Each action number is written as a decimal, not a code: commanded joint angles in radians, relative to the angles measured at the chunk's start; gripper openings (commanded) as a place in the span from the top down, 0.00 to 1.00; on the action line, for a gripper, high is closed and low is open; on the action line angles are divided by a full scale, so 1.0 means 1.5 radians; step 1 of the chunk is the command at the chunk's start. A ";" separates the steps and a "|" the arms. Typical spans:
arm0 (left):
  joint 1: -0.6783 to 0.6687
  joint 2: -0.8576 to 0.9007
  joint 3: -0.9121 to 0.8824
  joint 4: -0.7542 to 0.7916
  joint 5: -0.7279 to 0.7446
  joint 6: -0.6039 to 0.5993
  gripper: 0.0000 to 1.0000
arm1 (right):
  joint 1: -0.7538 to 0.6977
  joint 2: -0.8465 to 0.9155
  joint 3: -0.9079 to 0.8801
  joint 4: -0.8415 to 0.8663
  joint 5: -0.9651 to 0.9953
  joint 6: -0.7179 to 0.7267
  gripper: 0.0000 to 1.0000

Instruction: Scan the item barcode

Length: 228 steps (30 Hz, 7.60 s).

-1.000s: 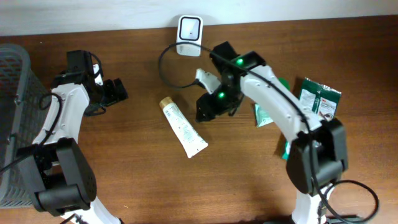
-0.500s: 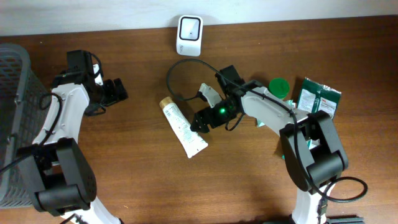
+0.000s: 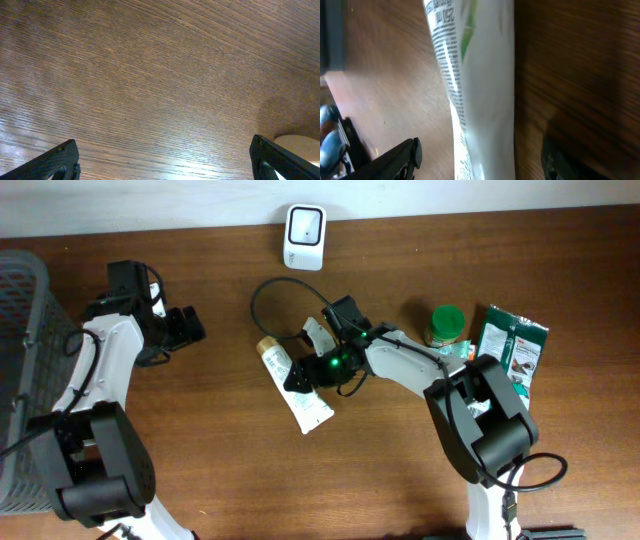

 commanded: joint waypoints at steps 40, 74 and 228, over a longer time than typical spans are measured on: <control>0.002 0.006 -0.003 -0.001 0.007 0.004 0.01 | -0.158 -0.347 0.002 -0.189 -0.166 -0.085 0.96; 0.002 0.006 -0.003 -0.001 0.007 0.004 0.01 | -0.001 0.114 0.661 -0.146 0.784 -0.326 0.96; 0.002 0.006 -0.003 -0.001 0.007 0.004 0.01 | -0.282 -0.697 0.246 -0.713 0.351 -0.168 0.02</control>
